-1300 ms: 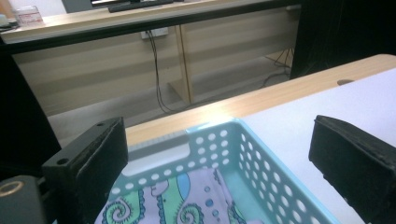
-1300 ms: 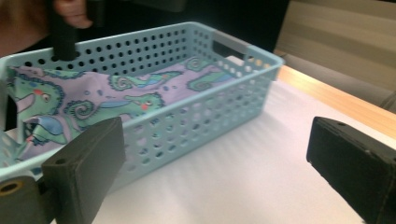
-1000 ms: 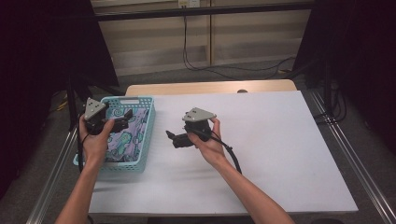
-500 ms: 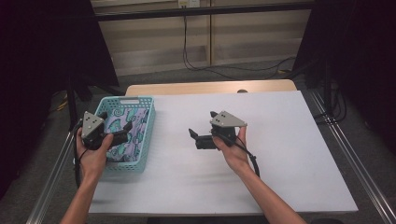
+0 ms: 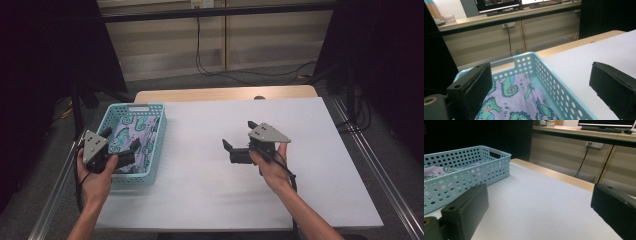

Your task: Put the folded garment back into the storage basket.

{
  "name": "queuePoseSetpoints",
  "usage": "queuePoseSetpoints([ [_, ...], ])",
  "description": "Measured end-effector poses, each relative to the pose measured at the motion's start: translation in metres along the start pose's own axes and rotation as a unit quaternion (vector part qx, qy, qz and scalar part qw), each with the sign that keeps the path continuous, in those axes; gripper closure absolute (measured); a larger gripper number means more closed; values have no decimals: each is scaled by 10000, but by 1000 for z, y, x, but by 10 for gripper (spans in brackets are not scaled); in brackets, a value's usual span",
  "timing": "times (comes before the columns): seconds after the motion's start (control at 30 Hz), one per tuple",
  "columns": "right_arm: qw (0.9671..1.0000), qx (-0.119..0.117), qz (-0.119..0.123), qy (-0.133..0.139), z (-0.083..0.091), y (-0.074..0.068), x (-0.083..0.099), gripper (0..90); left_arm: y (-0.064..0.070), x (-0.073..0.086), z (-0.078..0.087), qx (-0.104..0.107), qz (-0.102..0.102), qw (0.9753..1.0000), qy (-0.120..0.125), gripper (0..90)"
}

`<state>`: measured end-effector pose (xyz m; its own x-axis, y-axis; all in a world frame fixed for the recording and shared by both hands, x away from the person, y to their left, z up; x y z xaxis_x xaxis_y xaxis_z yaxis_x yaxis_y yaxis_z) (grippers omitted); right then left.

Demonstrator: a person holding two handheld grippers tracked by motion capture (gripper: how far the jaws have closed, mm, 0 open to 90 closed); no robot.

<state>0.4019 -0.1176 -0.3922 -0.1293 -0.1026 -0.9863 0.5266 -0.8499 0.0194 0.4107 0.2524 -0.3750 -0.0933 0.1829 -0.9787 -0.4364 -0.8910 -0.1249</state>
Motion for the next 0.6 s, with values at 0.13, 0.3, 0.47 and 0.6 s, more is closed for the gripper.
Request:
queuePoseSetpoints([
  [0.13,9999,165,-11,19,16,13,1,15,2,5,6,-84,-83,9999,-55,43],
  [0.3,9993,383,-17,20,32,27,10,22,11,13,13,2,-55,9999,-89,44],
  [0.47,9986,521,14,65,47,35,13,24,23,12,15,-8,-39,10000,64,36],
  [0.6,9979,631,59,160,62,41,11,24,32,10,14,49,-39,9998,185,31],
])
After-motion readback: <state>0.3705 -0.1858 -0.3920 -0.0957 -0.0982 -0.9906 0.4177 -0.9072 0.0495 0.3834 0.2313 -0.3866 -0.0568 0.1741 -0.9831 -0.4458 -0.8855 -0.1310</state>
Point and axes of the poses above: each handheld gripper's, and its own axes: z roughly backward along the jaws, x roughly out of its underside, y roughly to its right, the point moved 6 cm from there along -z, roughly forward along the jaws, and after that the axes turned 4 degrees about y, right-handed, at the moved point
